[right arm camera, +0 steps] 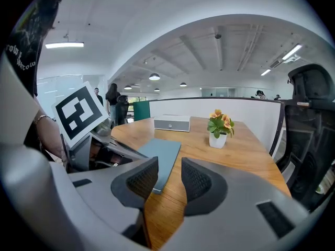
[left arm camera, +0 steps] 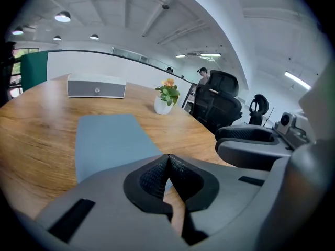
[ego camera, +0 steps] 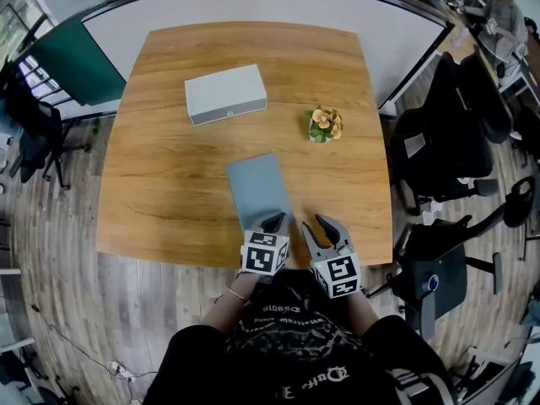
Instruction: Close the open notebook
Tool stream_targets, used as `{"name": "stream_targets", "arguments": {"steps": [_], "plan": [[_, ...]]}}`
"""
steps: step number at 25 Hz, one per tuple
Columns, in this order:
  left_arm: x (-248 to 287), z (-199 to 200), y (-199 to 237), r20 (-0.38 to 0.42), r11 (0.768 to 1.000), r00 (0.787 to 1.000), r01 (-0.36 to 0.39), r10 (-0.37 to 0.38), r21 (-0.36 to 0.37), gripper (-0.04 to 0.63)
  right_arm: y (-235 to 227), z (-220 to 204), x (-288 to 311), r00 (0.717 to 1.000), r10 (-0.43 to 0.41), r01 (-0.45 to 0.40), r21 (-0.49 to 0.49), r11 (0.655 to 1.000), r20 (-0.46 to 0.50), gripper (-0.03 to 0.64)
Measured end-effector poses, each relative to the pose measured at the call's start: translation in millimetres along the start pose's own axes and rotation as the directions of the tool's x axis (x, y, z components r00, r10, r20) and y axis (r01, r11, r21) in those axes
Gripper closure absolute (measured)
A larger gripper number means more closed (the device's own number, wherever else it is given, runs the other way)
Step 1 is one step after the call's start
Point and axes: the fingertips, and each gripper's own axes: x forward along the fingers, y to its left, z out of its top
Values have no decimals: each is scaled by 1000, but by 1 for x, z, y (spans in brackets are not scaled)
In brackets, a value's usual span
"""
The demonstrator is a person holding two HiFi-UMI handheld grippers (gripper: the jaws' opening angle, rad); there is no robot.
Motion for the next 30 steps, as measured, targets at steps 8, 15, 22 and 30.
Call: {"name": "stream_targets", "arguments": {"steps": [8,15,22,30], "plan": [[-31,20,11,108,999,994,-23,20,32,575,13,14,9,998,47,-47,-13,999,31,472],[-78,33,35,249,998,967,-58,54,8,575,38,29,25,991,126,-123,-66,990,42,472],[-129,37,54,415,995,904,-96,101,-34,575,52,49,33,983,167,-158,-109,981,77,474],[-179,31,74,516,976,829,-194,215,-96,575,57,66,30,978,165,-149,-127,981,130,504]]}}
